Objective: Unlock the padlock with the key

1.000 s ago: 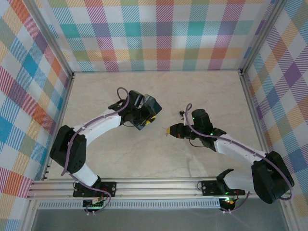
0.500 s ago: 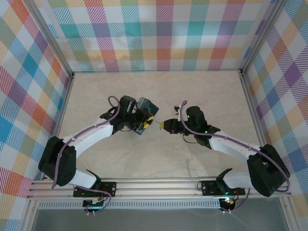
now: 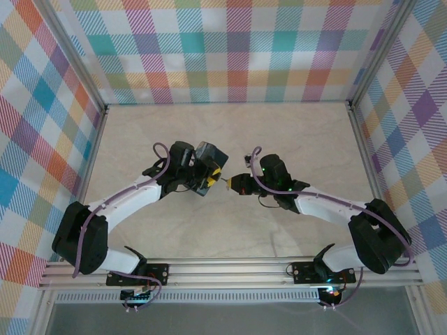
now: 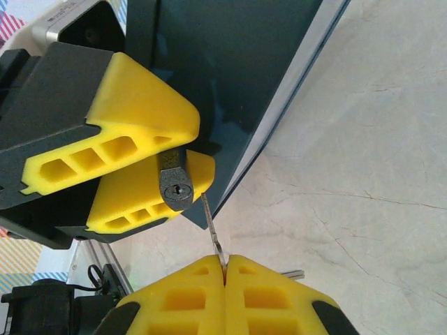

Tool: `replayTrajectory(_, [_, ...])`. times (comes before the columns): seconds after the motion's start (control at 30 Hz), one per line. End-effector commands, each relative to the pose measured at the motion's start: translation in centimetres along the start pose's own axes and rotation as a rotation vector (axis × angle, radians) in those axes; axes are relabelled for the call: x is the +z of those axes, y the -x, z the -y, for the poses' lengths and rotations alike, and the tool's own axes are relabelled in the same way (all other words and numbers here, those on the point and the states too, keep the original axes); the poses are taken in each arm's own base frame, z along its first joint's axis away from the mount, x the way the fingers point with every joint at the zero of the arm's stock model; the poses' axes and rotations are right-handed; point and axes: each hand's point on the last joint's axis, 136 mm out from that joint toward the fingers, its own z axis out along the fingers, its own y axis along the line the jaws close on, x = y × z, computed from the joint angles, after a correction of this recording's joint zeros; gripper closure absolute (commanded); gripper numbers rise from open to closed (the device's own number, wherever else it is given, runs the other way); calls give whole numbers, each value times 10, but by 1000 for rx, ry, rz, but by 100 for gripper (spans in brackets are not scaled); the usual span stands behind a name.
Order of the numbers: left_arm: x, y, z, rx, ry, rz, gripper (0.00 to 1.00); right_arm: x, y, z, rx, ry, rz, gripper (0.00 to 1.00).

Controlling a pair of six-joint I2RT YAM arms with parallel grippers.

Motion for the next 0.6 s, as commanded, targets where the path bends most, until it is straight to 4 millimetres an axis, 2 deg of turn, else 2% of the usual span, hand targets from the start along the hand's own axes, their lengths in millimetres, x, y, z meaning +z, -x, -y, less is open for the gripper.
replayTrajectory(0.0, [-11,0,16,1,-70,-5,96,1,18,-16,-37,49,63,100])
replayTrajectory(0.17, [-12,1,16,6,-62,-1,96,3,19,-23,-46,83,63,100])
replayTrajectory(0.57, [-20,8,9,-4,-47,40,97,1,11,-20,-45,73,40,100])
